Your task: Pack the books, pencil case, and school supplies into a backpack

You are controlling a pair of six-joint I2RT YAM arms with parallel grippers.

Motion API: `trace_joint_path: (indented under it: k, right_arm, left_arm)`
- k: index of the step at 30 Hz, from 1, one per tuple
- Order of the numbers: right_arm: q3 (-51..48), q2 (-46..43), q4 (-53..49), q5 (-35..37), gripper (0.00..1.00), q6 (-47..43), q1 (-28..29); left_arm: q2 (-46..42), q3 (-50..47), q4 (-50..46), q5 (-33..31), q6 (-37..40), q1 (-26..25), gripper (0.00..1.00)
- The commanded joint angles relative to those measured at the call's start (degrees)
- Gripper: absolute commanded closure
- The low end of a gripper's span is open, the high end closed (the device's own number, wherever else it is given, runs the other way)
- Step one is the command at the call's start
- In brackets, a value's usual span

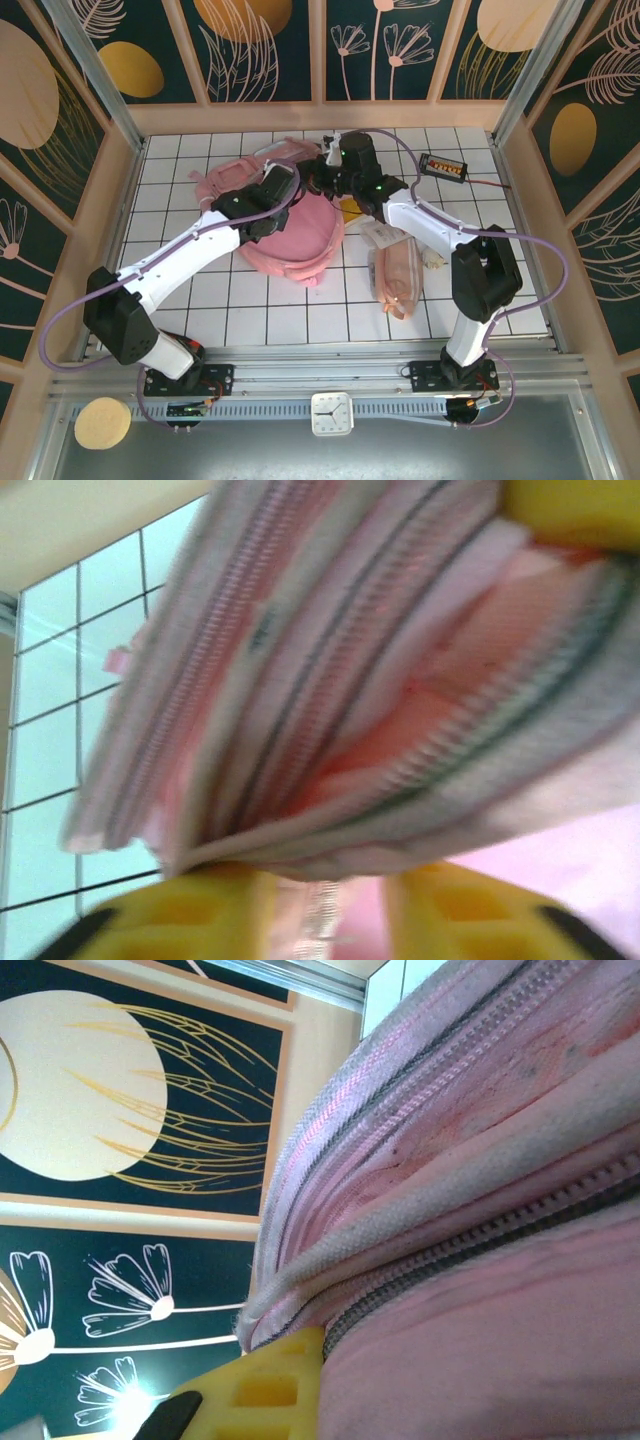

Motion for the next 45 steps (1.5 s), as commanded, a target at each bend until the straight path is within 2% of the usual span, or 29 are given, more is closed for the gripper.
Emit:
trace_joint_path:
  k: [1, 2, 3, 4, 6, 9, 10, 12, 16, 19, 24, 32, 38, 45]
  right_arm:
    - [2.6, -1.0, 0.3, -10.6, 1.00, 0.2, 1.3]
    - [2.4, -1.0, 0.1, -11.4, 1.00, 0.1, 1.2]
    - [2.4, -1.0, -0.5, -11.9, 0.88, 0.0, 1.1]
    - [2.3, -1.2, -1.4, -12.0, 0.75, -0.2, 0.8]
    - [1.5, -2.4, -2.9, -11.8, 0.65, -1.2, 0.1]
    - [-0.9, -5.8, -7.4, -11.7, 0.44, -3.5, -1.9]
    - [-2.0, -7.4, -9.5, -11.4, 0.40, -4.6, -2.7]
    - [-4.8, -10.8, -12.6, -10.8, 0.39, -6.6, -4.4]
    - [-9.2, -16.1, -19.2, -8.5, 0.37, -10.1, -11.7]
    - [-8.5, -14.8, -21.6, -6.5, 0.32, -14.6, -17.2]
    - [-0.8, -1.2, -18.7, -6.7, 0.32, -18.0, -23.6]
    - [19.0, 21.6, -17.9, -2.9, 0.32, -20.6, -25.6]
    - [28.1, 31.8, -20.4, 2.6, 0.33, -21.8, -26.3]
    - [36.9, 39.8, -24.4, 3.8, 0.38, -22.0, -26.4]
  left_arm:
    - [1.2, -0.7, 3.8, -5.6, 1.4, 3.6, 0.90]
    - [1.0, -1.2, 3.7, -5.6, 1.4, 4.0, 0.94]
    - [0.9, -1.5, 3.3, -5.8, 1.5, 4.2, 1.00]
    - [0.7, -1.9, 3.0, -5.6, 1.5, 4.6, 1.00]
    - [-0.4, -3.1, 3.3, -4.7, 1.4, 5.4, 1.00]
    - [-1.1, -3.9, 2.6, -3.7, 0.6, 5.9, 1.00]
    - [-1.3, -4.3, 2.5, -3.5, 0.2, 6.1, 1.00]
    - [-1.6, -4.8, 2.1, -3.0, -0.7, 6.1, 1.00]
    - [-2.7, -5.7, 0.9, -2.3, -2.0, 6.0, 1.00]
    - [-4.2, -7.1, 1.2, -0.8, -2.7, 6.1, 1.00]
    - [-5.7, -10.0, 1.3, 1.2, -4.4, 6.0, 1.00]
    - [-6.6, -11.8, -1.0, 4.5, -6.9, 6.1, 1.00]
    - [-6.8, -12.3, -2.4, 5.9, -7.4, 6.0, 1.00]
    - [-6.7, -12.5, -3.2, 5.7, -7.5, 6.1, 1.00]
